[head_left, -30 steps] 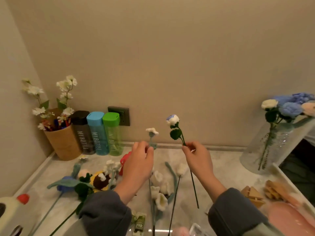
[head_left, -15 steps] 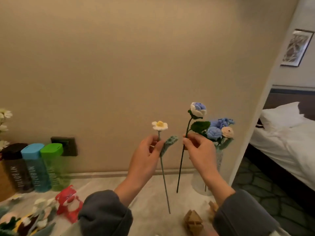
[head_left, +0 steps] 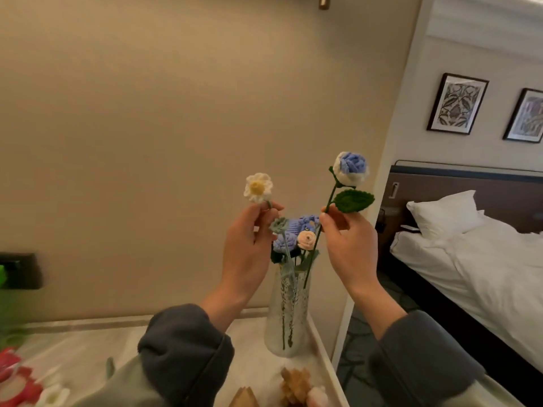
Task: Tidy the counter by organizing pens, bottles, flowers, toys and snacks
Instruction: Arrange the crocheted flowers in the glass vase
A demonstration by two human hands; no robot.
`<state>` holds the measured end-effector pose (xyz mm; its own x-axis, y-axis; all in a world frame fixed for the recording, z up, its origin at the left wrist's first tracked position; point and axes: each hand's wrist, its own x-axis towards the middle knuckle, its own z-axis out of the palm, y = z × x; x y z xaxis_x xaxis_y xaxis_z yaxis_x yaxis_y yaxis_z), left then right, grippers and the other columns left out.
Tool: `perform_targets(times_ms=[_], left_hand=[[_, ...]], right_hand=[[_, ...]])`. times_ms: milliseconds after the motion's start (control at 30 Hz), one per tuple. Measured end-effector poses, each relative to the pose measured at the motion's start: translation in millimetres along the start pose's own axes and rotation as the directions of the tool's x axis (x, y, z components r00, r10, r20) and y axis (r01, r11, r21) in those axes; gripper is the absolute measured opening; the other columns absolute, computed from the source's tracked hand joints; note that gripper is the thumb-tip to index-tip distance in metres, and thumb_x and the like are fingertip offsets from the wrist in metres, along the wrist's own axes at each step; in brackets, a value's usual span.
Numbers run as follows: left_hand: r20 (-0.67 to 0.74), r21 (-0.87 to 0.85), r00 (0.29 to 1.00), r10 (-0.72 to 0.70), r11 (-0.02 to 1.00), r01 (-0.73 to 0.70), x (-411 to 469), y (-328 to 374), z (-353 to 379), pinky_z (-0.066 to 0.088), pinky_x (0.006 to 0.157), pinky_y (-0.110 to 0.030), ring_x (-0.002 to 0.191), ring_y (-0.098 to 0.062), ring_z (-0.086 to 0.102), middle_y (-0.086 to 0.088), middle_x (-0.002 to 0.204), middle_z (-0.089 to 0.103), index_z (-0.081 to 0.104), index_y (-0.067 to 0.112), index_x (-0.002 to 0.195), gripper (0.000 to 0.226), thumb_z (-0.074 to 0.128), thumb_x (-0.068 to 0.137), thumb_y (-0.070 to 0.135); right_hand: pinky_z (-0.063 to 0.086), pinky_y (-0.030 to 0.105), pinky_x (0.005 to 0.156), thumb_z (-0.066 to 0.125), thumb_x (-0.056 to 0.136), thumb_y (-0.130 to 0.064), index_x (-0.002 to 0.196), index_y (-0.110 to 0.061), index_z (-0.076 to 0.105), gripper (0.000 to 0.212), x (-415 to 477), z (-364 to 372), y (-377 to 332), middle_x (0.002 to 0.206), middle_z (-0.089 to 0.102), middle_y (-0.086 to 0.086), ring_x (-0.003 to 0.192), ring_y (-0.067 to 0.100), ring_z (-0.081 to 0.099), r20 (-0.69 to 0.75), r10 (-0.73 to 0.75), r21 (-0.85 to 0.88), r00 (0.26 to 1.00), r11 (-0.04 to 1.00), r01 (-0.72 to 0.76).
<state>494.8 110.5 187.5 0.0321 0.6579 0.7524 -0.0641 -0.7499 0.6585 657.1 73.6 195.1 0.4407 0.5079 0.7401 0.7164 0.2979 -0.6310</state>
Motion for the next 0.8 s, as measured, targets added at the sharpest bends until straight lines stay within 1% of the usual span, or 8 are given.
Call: perform_targets(times_ms=[67, 167, 267, 367, 500, 633, 733, 800], left_hand=[[-0.008, -0.018, 1.0, 0.023, 1.0, -0.023, 5, 3, 10, 0.057, 0.069, -0.047, 0.086, -0.014, 0.065, 0.016, 0.094, 0.067, 0.06, 0.038, 0.093, 0.018, 0.049, 0.095, 0.024], [0.0, -0.011, 0.999, 0.047, 0.999, -0.047, 9, 2, 22, 0.054, 0.073, -0.052, 0.088, -0.018, 0.065, 0.009, 0.094, 0.067, 0.06, 0.033, 0.093, 0.018, 0.049, 0.096, 0.019], [-0.002, 0.004, 0.998, 0.058, 0.998, -0.058, 13, -3, 30, 0.053, 0.073, -0.055, 0.088, -0.021, 0.065, 0.004, 0.094, 0.067, 0.061, 0.027, 0.094, 0.021, 0.049, 0.097, 0.01], [-0.002, 0.002, 0.997, 0.082, 0.997, -0.082, 20, -6, 31, 0.054, 0.071, -0.054, 0.087, -0.018, 0.065, 0.011, 0.093, 0.067, 0.061, 0.031, 0.095, 0.02, 0.049, 0.097, 0.016], [0.057, 0.032, 0.994, 0.096, 0.995, -0.098, 25, -13, 34, 0.054, 0.069, -0.053, 0.088, -0.017, 0.065, 0.016, 0.094, 0.066, 0.06, 0.037, 0.096, 0.019, 0.048, 0.096, 0.022], [0.101, 0.101, 0.992, 0.075, 0.991, -0.085, 22, -24, 37, 0.055, 0.072, -0.042, 0.087, -0.008, 0.064, 0.019, 0.093, 0.065, 0.058, 0.04, 0.093, 0.019, 0.048, 0.095, 0.024], [0.178, 0.233, 0.984, 0.032, 0.97, -0.074, 19, -34, 42, 0.049, 0.068, -0.028, 0.084, -0.001, 0.061, 0.019, 0.09, 0.065, 0.057, 0.04, 0.093, 0.019, 0.048, 0.096, 0.023], [0.214, 0.28, 0.976, -0.03, 0.96, -0.032, 15, -44, 45, 0.043, 0.065, -0.026, 0.081, 0.0, 0.06, 0.017, 0.088, 0.065, 0.058, 0.034, 0.094, 0.018, 0.048, 0.097, 0.02]], right_hand=[[0.045, 0.016, 0.06, 0.064, 0.091, -0.031, 0.083, -0.032, 0.062, 0.008, 5, -4, 4, 0.071, 0.062, -0.021, 0.073, -0.001, 0.062, -0.018, -0.037, 0.0, 0.999, 0.999, 0.037], [0.042, 0.012, 0.059, 0.062, 0.092, -0.032, 0.084, -0.03, 0.063, 0.008, 10, -6, 10, 0.069, 0.06, -0.021, 0.072, -0.003, 0.06, -0.048, -0.045, 0.005, 0.998, 0.999, 0.045], [0.045, 0.02, 0.06, 0.062, 0.093, -0.03, 0.085, -0.027, 0.064, 0.008, 13, -4, 16, 0.072, 0.061, -0.016, 0.069, 0.001, 0.06, -0.065, -0.042, 0.014, 0.997, 0.999, 0.043], [0.048, 0.031, 0.061, 0.062, 0.093, -0.027, 0.085, -0.021, 0.067, 0.011, 15, -1, 20, 0.073, 0.066, -0.007, 0.07, 0.009, 0.062, -0.086, -0.039, 0.034, 0.996, 0.999, 0.043], [0.048, 0.028, 0.061, 0.062, 0.093, -0.027, 0.086, -0.021, 0.067, 0.01, 24, 1, 19, 0.074, 0.065, -0.008, 0.069, 0.007, 0.06, -0.115, -0.042, 0.05, 0.992, 0.998, 0.048], [0.041, 0.013, 0.06, 0.063, 0.092, -0.028, 0.088, -0.025, 0.065, 0.005, 24, 4, 19, 0.075, 0.062, -0.014, 0.069, -0.005, 0.058, -0.1, -0.041, 0.054, 0.994, 0.997, 0.046], [0.045, 0.019, 0.061, 0.063, 0.092, -0.028, 0.092, -0.02, 0.068, 0.01, 23, 6, 20, 0.077, 0.064, -0.011, 0.07, -0.001, 0.059, -0.086, -0.055, 0.058, 0.995, 0.997, 0.06], [0.048, 0.024, 0.063, 0.063, 0.092, -0.028, 0.094, -0.018, 0.069, 0.012, 24, 7, 19, 0.079, 0.066, -0.009, 0.072, 0.004, 0.061, -0.075, -0.066, 0.054, 0.995, 0.996, 0.07]])
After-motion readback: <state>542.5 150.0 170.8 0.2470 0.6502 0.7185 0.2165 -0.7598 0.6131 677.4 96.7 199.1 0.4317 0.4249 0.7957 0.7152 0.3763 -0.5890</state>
